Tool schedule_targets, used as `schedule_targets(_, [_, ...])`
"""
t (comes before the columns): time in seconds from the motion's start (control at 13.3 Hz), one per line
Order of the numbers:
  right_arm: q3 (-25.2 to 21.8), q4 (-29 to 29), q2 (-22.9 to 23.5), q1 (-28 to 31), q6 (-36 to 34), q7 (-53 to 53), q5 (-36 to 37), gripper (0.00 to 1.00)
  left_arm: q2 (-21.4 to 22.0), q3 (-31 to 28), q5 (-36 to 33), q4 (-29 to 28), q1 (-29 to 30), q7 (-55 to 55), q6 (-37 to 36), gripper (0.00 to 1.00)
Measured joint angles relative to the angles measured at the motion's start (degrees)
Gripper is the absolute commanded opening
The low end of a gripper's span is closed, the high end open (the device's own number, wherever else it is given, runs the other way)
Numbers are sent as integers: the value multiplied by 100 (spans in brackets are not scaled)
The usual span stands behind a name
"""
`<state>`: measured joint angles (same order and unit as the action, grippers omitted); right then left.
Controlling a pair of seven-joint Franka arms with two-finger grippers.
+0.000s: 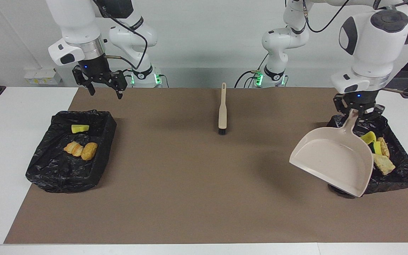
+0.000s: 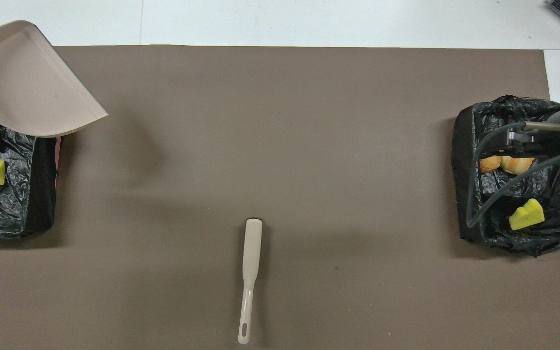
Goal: Sweep and dump trash in bin
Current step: 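Bring the dustpan back and set it beside the brush with the left gripper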
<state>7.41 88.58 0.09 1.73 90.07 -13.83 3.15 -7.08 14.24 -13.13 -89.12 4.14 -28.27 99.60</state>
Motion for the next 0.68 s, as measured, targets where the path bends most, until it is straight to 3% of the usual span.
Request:
schedule_targets(0.45, [14,-1,-19,-9,-241,376,-14,100,-162,30,525,-592,-1501,2385,433,0])
schedule_targets(0.68, [15,-1,-22,-11,-250,422,-74,100,-464,30,540,-1017,-2120,3571,1370,0])
